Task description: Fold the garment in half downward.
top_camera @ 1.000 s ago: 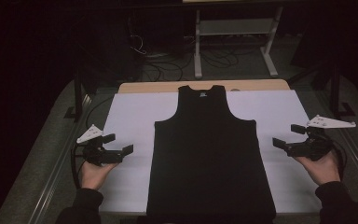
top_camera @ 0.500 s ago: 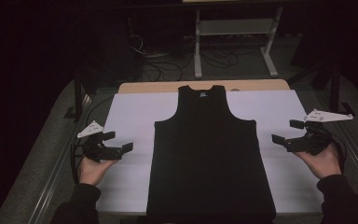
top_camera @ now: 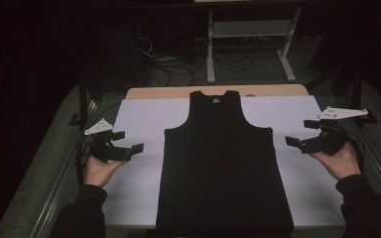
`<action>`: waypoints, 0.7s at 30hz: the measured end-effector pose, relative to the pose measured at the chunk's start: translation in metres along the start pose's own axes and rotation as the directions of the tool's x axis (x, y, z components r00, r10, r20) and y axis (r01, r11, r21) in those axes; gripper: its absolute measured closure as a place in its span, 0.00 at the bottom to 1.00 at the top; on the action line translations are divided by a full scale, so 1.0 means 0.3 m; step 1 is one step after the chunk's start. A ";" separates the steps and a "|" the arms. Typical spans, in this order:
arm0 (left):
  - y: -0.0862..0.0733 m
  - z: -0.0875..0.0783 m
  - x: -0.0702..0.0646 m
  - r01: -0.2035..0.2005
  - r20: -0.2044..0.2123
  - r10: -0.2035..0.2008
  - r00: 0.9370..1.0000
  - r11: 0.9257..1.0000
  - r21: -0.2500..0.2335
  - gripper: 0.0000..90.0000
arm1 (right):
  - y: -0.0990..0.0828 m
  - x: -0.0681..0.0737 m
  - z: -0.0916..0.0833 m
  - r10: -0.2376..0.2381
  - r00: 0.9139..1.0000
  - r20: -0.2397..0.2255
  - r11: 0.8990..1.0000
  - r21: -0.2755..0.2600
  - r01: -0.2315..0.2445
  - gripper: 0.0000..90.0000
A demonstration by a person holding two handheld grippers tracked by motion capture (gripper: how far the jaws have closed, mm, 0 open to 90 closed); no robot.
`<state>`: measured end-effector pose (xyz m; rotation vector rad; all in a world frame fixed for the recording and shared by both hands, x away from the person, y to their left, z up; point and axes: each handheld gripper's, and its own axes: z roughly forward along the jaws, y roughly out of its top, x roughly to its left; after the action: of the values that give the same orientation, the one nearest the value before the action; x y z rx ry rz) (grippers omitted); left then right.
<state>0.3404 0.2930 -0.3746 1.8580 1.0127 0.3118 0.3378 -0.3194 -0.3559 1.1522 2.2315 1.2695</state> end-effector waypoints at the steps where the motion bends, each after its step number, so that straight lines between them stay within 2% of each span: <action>1: 0.005 0.010 0.002 -0.001 0.007 0.001 1.000 1.000 -0.003 0.00 | 0.006 -0.002 0.000 -0.001 1.000 0.000 1.000 0.002 0.001 0.00; 13: 0.066 0.043 0.010 -0.033 0.012 0.032 0.999 0.999 0.023 0.00 | 0.049 -0.034 0.027 0.018 1.000 -0.013 1.000 0.011 -0.018 0.00; 21: 0.101 0.052 0.027 -0.022 0.025 0.022 0.999 1.000 0.013 0.00 | 0.071 -0.060 0.059 0.029 0.999 -0.016 0.999 0.021 -0.028 0.00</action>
<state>0.3701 0.2835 -0.3588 1.8820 0.9800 0.2946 0.3701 -0.3174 -0.3498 1.1894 2.2521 1.2742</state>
